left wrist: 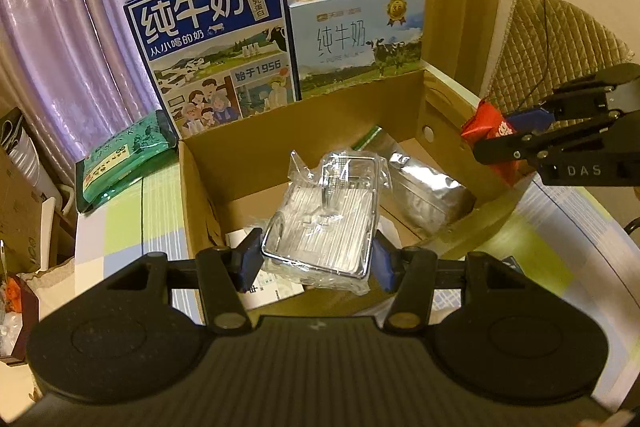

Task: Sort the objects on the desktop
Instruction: 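Carry the wire rack with the left tool while the right tool carries the red packet to the box, then release the wire rack with the left tool while the right tool drops the red packet into the box, then move both open tools back toward the remaining items on the table, then grasp the green medicine box with the left tool while the right tool grasps the black cable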

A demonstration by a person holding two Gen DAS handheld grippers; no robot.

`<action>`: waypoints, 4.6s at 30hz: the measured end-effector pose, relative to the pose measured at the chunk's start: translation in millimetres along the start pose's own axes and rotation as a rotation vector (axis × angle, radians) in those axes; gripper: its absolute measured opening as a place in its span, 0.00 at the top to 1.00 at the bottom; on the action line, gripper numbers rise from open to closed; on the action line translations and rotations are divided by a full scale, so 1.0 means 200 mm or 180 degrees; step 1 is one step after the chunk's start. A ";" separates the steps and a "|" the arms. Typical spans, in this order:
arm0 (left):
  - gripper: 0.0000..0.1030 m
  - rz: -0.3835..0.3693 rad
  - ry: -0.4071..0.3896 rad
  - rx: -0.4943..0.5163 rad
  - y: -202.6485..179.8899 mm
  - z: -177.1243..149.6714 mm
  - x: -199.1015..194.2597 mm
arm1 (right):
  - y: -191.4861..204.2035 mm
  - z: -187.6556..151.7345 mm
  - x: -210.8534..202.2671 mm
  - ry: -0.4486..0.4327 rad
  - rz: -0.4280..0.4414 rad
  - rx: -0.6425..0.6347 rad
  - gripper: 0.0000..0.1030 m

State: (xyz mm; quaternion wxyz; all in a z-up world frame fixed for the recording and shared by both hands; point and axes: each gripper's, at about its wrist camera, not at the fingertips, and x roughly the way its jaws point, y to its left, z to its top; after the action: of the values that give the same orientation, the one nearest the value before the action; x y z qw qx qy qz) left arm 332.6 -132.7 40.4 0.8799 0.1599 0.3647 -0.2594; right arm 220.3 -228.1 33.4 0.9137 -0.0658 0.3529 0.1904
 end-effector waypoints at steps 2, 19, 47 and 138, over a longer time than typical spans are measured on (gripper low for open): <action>0.51 0.0002 0.0003 0.0005 0.00 0.00 0.02 | -0.01 0.01 0.03 0.0006 0.0005 0.0021 0.76; 0.41 0.0029 -0.0066 -0.0012 0.03 0.02 0.20 | -0.09 0.00 0.19 0.0072 -0.0003 0.0216 0.76; 0.27 0.0039 -0.0179 -0.0034 -0.08 -0.28 -0.30 | 0.01 -0.28 -0.34 -0.0111 0.0125 0.0198 0.10; 0.50 -0.1145 0.0532 0.1876 -0.44 -0.73 0.29 | 0.12 -0.98 0.04 0.1073 0.0620 -0.0740 0.87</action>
State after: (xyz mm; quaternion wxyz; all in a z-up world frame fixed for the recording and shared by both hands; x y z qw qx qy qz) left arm 236.0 -156.7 -109.5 0.7032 0.3608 0.3672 -0.4903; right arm 95.1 -254.1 -118.0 0.8053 -0.1671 0.4810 0.3035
